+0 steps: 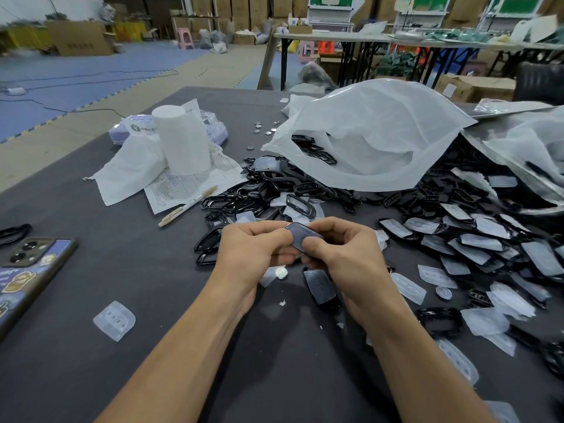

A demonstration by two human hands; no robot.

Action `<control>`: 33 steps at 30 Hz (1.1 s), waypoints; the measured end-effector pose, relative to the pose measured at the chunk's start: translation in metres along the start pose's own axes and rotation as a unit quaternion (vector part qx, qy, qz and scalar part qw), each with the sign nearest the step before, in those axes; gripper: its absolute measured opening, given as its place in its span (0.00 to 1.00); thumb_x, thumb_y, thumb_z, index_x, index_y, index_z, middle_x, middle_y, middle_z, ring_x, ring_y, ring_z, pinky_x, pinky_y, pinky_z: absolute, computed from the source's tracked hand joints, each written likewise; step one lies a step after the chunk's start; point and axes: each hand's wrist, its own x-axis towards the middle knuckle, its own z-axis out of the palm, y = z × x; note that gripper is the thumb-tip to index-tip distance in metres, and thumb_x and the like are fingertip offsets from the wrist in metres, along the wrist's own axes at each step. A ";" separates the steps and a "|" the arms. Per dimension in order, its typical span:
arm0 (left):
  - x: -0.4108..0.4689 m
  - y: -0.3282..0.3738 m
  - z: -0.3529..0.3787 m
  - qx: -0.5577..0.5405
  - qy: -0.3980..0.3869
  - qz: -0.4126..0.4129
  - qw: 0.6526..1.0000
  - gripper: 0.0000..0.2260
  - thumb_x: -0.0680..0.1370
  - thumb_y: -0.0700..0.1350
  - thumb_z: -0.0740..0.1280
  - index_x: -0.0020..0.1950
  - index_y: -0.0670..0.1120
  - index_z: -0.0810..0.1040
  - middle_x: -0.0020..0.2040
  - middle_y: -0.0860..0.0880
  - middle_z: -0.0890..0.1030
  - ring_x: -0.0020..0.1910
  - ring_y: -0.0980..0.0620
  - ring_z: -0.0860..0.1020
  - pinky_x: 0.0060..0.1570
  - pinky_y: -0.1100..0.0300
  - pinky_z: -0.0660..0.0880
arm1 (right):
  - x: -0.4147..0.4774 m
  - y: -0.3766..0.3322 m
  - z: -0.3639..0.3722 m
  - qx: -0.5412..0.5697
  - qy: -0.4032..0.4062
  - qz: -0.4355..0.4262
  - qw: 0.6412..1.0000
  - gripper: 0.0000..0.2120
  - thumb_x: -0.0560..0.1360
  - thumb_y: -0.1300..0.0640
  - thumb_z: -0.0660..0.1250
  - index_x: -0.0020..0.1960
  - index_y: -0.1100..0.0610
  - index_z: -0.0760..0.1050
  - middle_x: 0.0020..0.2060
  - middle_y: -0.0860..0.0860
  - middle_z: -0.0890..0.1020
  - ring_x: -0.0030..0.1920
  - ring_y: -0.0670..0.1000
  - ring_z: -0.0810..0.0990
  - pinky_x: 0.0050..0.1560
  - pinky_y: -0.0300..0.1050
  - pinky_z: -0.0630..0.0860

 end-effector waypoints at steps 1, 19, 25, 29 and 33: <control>0.000 0.000 0.000 0.001 0.003 0.002 1.000 0.16 0.75 0.31 0.71 0.36 0.49 0.89 0.35 0.42 0.86 0.30 0.52 0.84 0.33 0.63 0.80 | 0.000 0.000 0.000 0.002 0.004 0.006 1.000 0.13 0.76 0.69 0.72 0.39 0.53 0.85 0.35 0.55 0.85 0.32 0.52 0.81 0.34 0.41 0.80; 0.002 -0.004 0.002 0.087 0.031 0.114 0.989 0.09 0.74 0.37 0.77 0.38 0.49 0.89 0.32 0.44 0.85 0.24 0.54 0.78 0.27 0.64 0.74 | -0.002 0.002 0.005 -0.075 0.032 -0.057 0.995 0.11 0.76 0.61 0.70 0.39 0.50 0.87 0.31 0.52 0.85 0.31 0.51 0.83 0.34 0.44 0.79; 0.002 -0.007 0.005 0.073 0.045 0.122 0.989 0.10 0.74 0.37 0.76 0.37 0.52 0.89 0.33 0.44 0.85 0.25 0.52 0.78 0.28 0.64 0.74 | -0.001 0.003 0.004 -0.065 0.030 -0.053 0.996 0.14 0.78 0.67 0.68 0.41 0.53 0.87 0.33 0.55 0.86 0.31 0.53 0.83 0.34 0.44 0.78; 0.002 -0.007 0.004 0.046 0.050 0.123 0.990 0.10 0.74 0.36 0.75 0.38 0.50 0.89 0.33 0.44 0.86 0.25 0.52 0.78 0.28 0.65 0.74 | -0.001 0.002 0.003 -0.015 0.025 -0.041 0.999 0.16 0.81 0.70 0.62 0.48 0.57 0.86 0.35 0.58 0.86 0.29 0.55 0.83 0.32 0.43 0.80; 0.001 -0.008 0.005 0.046 0.048 0.128 0.989 0.11 0.75 0.36 0.74 0.38 0.51 0.89 0.33 0.45 0.86 0.26 0.49 0.82 0.29 0.61 0.78 | -0.001 0.003 0.003 -0.009 0.033 -0.039 0.999 0.13 0.81 0.69 0.64 0.49 0.56 0.86 0.38 0.57 0.87 0.30 0.55 0.84 0.33 0.42 0.80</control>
